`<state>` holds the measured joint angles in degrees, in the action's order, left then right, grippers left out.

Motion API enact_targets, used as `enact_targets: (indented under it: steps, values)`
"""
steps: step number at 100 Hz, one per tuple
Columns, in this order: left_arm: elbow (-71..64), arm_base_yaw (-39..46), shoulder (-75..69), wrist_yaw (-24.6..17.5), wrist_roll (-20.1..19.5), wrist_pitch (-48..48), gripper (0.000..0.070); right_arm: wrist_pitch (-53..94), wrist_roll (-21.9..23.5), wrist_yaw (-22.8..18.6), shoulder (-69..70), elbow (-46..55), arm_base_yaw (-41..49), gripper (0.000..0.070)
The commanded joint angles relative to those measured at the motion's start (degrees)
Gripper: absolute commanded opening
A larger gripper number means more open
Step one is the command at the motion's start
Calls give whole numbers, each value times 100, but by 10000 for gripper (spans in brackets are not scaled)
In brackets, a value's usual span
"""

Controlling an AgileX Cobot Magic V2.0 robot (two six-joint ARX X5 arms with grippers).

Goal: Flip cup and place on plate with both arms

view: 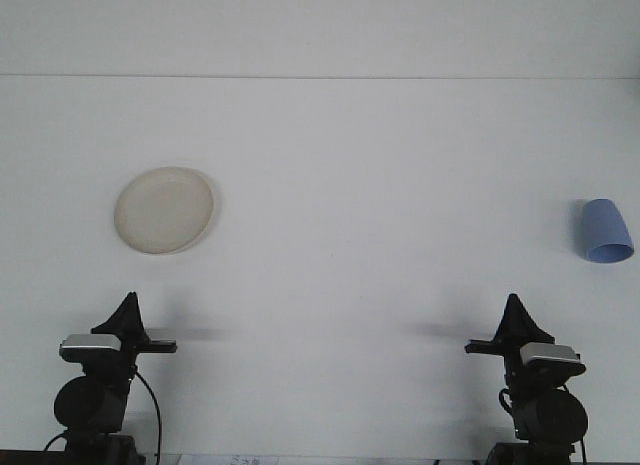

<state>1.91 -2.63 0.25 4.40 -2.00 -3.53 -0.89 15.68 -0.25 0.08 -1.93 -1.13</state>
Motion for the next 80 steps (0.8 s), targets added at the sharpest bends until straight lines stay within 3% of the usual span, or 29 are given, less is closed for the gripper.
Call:
enact_targets:
  steps: [1,11,27,32,42,46,80]
  values:
    - [-111,11,-7,9,28,-90,13,68,356,243,26,-435,-2,3]
    - [-111,11,-7,9,31,-87,13,487,234,656,374,-1180,-2,3]
    - [-111,11,-7,9,28,-87,12,1034,-562,699,1386,-2553,-2,28]
    - [-111,11,-7,9,28,-87,13,1237,-767,708,1725,-2975,-2,132]
    - [-111,11,-7,9,28,-87,12,1655,-892,898,2315,-3641,-2,493]
    - [-111,11,-7,9,28,-90,12,1845,-960,1019,2542,-3840,-2,562]
    - [-111,11,-7,9,28,-87,13,2197,-1738,1821,3818,-4103,-330,560]
